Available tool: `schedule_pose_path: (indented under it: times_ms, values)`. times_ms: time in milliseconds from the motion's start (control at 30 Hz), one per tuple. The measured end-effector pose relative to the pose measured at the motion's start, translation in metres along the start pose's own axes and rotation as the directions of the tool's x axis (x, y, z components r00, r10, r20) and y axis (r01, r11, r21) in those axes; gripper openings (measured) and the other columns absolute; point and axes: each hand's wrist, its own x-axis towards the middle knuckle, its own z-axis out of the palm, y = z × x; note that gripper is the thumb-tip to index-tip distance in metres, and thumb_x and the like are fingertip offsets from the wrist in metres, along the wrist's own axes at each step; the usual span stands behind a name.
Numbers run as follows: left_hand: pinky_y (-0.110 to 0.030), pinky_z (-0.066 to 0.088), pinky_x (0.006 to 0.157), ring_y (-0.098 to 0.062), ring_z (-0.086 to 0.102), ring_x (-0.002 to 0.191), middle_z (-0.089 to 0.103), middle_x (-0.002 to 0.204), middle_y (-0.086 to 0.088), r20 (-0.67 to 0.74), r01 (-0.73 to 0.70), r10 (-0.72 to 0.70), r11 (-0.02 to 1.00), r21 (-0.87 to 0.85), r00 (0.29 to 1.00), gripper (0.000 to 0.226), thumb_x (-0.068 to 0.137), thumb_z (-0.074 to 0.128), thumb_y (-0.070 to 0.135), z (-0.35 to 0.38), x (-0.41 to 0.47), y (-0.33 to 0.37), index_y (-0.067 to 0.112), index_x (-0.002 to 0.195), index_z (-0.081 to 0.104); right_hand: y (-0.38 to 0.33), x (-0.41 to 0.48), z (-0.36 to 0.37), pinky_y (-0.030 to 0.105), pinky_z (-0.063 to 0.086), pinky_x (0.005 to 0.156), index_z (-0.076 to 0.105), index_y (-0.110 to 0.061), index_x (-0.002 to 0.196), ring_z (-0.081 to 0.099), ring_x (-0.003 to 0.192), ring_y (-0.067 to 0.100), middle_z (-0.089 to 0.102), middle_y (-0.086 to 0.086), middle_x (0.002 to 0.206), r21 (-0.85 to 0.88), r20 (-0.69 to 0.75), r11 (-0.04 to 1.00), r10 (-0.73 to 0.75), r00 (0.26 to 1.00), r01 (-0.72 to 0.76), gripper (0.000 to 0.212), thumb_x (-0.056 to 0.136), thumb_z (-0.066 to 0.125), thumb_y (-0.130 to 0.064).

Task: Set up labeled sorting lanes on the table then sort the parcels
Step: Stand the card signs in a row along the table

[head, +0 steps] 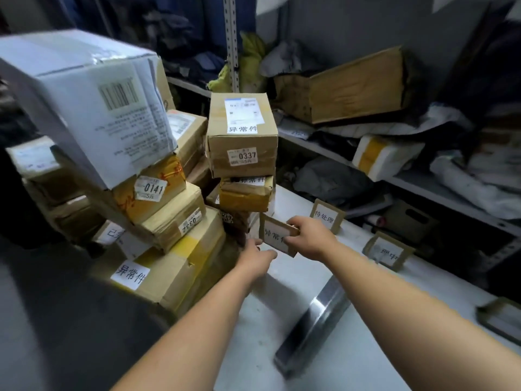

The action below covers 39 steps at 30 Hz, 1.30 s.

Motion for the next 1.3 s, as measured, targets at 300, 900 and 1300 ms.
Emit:
schedule_pose_path:
  times_ms: [300,900,1300]
  values:
    - [-0.042,0.046,0.103,-0.019,0.053,0.116,0.054,0.134,-0.004,-0.05,-0.224,0.22,0.967,-0.117,0.974,0.039,0.102,0.053,0.022,0.082,-0.135,0.062,0.019,0.14,0.047,0.076,-0.135,-0.095,0.035,0.06,0.08,0.076,-0.025,0.09,0.071,0.09,0.016,0.076,-0.003,0.092,0.365,-0.151,0.927,-0.035,0.988,0.088,0.009,0.081,0.078,-0.025]
    - [-0.044,0.056,0.096,-0.026,0.067,0.107,0.07,0.114,-0.01,0.348,-0.337,0.429,0.894,-0.294,0.834,0.028,0.091,0.068,0.008,0.428,-0.291,0.069,0.02,0.115,0.059,0.367,-0.406,-0.19,0.037,0.061,0.086,0.063,-0.015,0.121,0.068,0.104,0.021,0.07,0.005,0.109,0.719,-0.293,0.686,0.442,0.848,-0.109,0.041,0.085,0.083,-0.014]
    - [-0.035,0.053,0.095,-0.018,0.063,0.111,0.069,0.117,-0.004,0.443,-0.464,0.436,0.884,-0.05,0.783,0.023,0.096,0.061,0.011,0.554,-0.296,0.04,0.019,0.118,0.063,0.498,-0.463,-0.164,0.027,0.055,0.084,0.069,-0.024,0.126,0.067,0.102,0.015,0.073,-0.004,0.107,0.697,-0.255,0.64,0.642,0.723,-0.323,0.048,0.082,0.086,-0.018]
